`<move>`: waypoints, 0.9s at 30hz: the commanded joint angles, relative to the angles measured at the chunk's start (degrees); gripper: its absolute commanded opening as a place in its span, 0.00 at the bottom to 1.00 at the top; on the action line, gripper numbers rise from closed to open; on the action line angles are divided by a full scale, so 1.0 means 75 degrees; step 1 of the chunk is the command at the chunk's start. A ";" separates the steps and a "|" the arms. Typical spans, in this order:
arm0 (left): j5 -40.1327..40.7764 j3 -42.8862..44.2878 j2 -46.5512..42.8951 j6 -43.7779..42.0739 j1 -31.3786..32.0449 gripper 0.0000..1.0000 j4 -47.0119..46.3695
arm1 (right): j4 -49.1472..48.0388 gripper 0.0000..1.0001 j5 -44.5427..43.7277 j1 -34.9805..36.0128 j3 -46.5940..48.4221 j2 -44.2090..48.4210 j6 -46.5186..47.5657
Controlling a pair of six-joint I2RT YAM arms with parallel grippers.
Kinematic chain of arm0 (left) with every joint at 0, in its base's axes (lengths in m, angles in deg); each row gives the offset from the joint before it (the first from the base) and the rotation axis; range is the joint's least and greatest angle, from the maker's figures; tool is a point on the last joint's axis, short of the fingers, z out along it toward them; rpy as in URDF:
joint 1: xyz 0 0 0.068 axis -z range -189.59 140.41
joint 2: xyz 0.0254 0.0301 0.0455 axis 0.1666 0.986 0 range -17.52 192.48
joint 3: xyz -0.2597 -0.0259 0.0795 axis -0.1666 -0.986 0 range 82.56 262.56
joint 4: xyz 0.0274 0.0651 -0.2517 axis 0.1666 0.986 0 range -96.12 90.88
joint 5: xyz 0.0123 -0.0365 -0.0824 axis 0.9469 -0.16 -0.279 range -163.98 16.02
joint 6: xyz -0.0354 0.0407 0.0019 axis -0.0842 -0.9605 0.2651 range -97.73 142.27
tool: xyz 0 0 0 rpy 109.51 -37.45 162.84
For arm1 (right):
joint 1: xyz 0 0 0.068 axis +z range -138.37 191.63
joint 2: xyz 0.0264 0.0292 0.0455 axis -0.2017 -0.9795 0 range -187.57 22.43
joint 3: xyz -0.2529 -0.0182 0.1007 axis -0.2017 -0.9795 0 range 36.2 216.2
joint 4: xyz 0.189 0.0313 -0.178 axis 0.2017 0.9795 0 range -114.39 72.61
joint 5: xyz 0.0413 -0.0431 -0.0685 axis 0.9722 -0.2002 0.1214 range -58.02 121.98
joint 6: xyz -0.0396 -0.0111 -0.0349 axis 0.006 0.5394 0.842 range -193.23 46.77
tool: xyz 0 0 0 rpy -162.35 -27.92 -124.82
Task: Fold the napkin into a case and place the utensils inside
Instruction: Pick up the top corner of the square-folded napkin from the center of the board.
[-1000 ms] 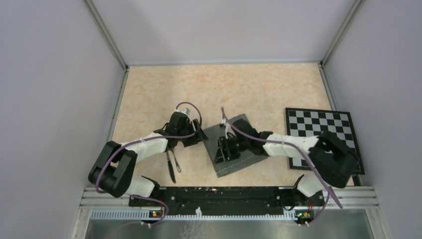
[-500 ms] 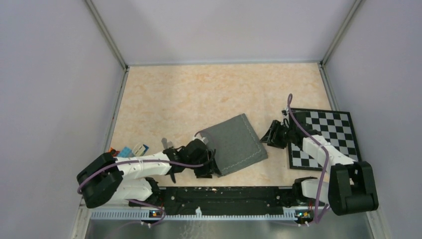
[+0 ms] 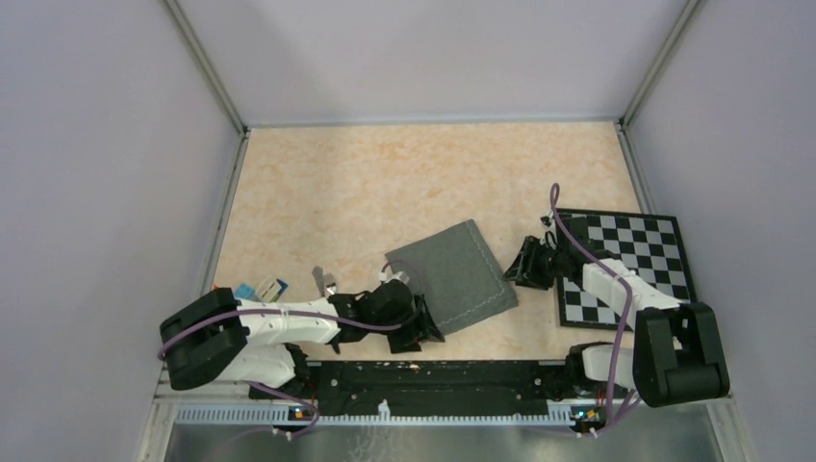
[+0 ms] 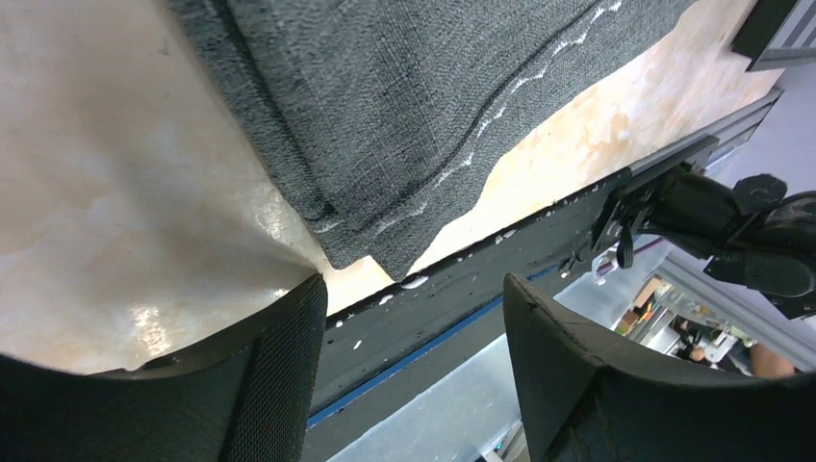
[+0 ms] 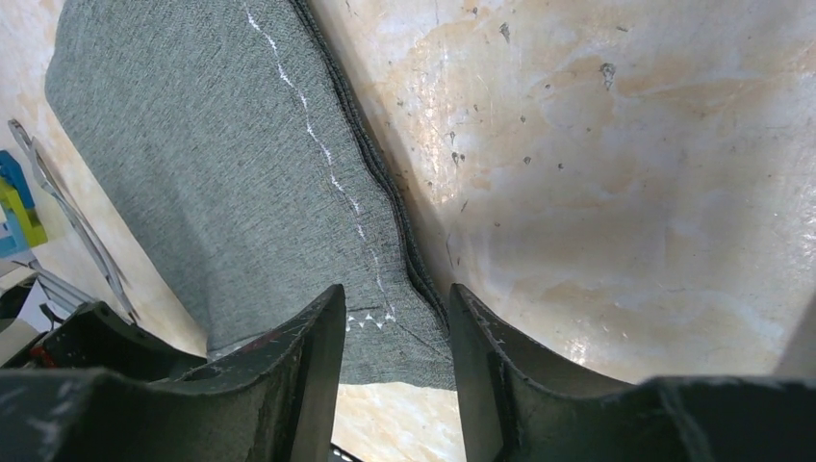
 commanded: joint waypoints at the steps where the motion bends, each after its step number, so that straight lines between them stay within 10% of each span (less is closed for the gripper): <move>1: 0.0939 -0.0336 -0.0449 0.0408 0.0077 0.71 0.0114 | -0.0048 0.44 -0.0119 0.0092 -0.0042 0.0125 0.0080; 27: 0.1508 -0.0458 0.0111 0.0793 0.0068 0.27 -0.0016 | 0.0093 0.32 -0.0210 0.0558 -0.0257 0.1022 -0.0235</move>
